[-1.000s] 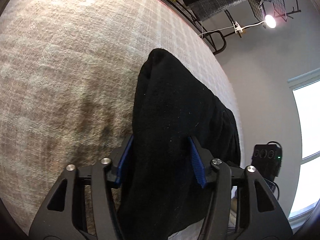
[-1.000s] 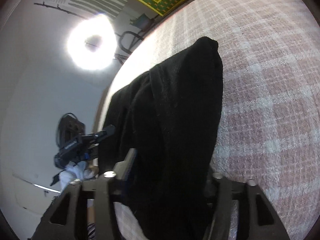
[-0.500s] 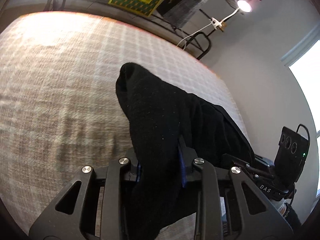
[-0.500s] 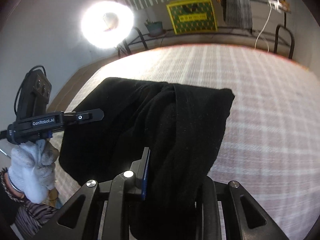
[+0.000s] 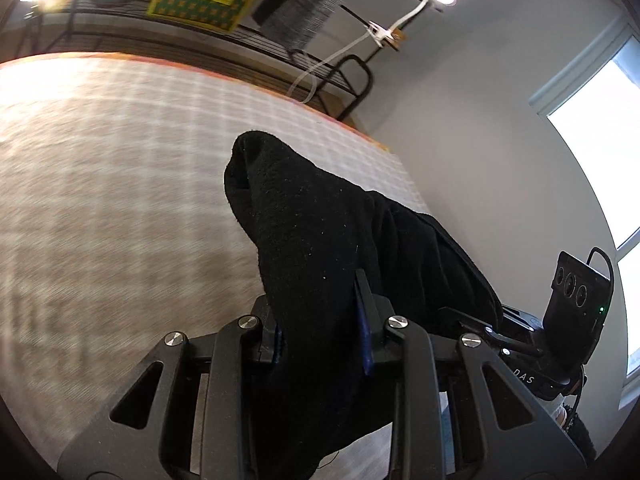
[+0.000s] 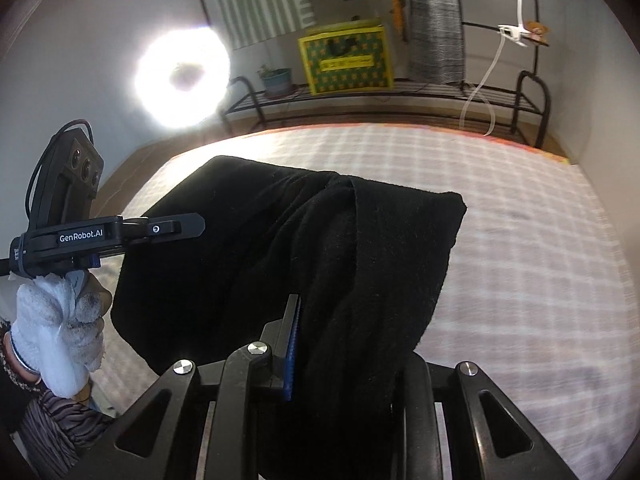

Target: Fold large clothes

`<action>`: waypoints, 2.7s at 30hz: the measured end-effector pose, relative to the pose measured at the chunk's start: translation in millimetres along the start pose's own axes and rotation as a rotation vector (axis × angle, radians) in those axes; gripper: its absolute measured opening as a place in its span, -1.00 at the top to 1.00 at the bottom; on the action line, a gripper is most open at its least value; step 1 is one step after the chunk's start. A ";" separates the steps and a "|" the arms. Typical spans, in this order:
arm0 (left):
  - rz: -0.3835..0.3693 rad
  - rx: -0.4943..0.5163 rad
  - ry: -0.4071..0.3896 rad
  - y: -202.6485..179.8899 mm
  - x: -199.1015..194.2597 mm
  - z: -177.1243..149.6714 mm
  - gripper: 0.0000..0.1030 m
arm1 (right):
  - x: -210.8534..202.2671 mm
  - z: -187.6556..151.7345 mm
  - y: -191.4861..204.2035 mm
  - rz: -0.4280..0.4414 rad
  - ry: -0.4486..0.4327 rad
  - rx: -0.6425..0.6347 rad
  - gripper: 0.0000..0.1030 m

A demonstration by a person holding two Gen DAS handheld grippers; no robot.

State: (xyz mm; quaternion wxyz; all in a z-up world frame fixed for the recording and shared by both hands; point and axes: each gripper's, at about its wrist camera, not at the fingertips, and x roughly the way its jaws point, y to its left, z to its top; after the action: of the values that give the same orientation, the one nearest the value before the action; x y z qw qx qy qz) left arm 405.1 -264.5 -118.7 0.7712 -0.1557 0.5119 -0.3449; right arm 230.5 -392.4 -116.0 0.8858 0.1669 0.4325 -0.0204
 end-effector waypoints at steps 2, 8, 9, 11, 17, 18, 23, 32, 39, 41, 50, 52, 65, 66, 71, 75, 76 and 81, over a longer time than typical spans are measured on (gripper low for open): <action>-0.013 0.012 0.004 -9.6 16.0 3.8 0.49 | -3.6 6.5 -22.5 -0.025 -0.006 -0.001 0.57; -0.055 0.059 -0.008 -54.7 94.4 44.8 0.49 | -3.0 39.2 -99.6 -0.112 -0.025 -0.003 0.58; -0.062 0.066 -0.012 -62.3 110.3 55.0 0.49 | -1.5 45.4 -113.3 -0.125 -0.030 -0.002 0.58; -0.072 0.082 -0.019 -74.0 135.5 69.9 0.50 | 2.5 58.9 -140.0 -0.159 -0.038 0.001 0.58; -0.114 0.077 -0.053 -96.2 211.1 118.0 0.50 | 16.2 98.9 -217.8 -0.242 -0.080 0.001 0.60; -0.120 0.078 -0.058 -99.1 223.3 125.5 0.50 | 21.2 105.1 -229.2 -0.256 -0.086 -0.001 0.60; -0.115 0.095 -0.072 -105.9 275.2 149.8 0.50 | 47.4 126.2 -285.5 -0.265 -0.132 0.025 0.60; 0.102 0.007 0.017 -58.5 336.9 174.9 0.26 | 126.5 111.0 -368.8 -0.209 -0.019 0.263 0.25; 0.164 0.087 -0.047 -62.6 302.7 175.2 0.22 | 81.9 93.8 -365.7 -0.259 -0.084 0.281 0.06; 0.149 0.097 -0.045 -62.5 294.1 172.9 0.22 | 65.9 87.5 -352.1 -0.256 -0.136 0.254 0.07; 0.107 0.146 -0.008 -76.7 264.5 146.3 0.22 | 94.5 78.2 -293.6 -0.243 -0.116 0.005 0.13; 0.106 0.163 0.012 -78.7 260.7 138.9 0.22 | 113.3 79.4 -304.2 -0.218 -0.048 0.074 0.46; 0.145 0.251 0.007 -114.5 183.7 98.4 0.22 | 61.1 53.2 -279.4 -0.170 -0.059 0.166 0.46; 0.146 0.261 -0.001 -121.0 171.9 95.8 0.22 | 48.7 54.5 -273.4 -0.180 -0.077 0.169 0.46; 0.129 0.289 -0.050 -152.9 106.1 81.1 0.22 | -18.6 61.0 -237.8 -0.232 -0.152 0.161 0.43; 0.120 0.307 -0.089 -177.6 50.9 65.0 0.21 | -76.1 56.5 -195.4 -0.265 -0.201 0.132 0.41; 0.120 0.311 -0.095 -182.9 39.2 61.1 0.22 | -88.5 55.0 -184.4 -0.275 -0.210 0.121 0.41; 0.109 0.347 -0.145 -212.2 -34.5 31.4 0.21 | -151.5 42.8 -136.6 -0.309 -0.249 0.102 0.41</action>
State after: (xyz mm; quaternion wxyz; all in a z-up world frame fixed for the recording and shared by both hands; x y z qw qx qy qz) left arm 346.0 -395.7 44.2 0.8389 -0.0171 0.3954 -0.3735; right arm 143.6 -551.1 -12.5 0.9093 0.1395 0.3383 -0.1983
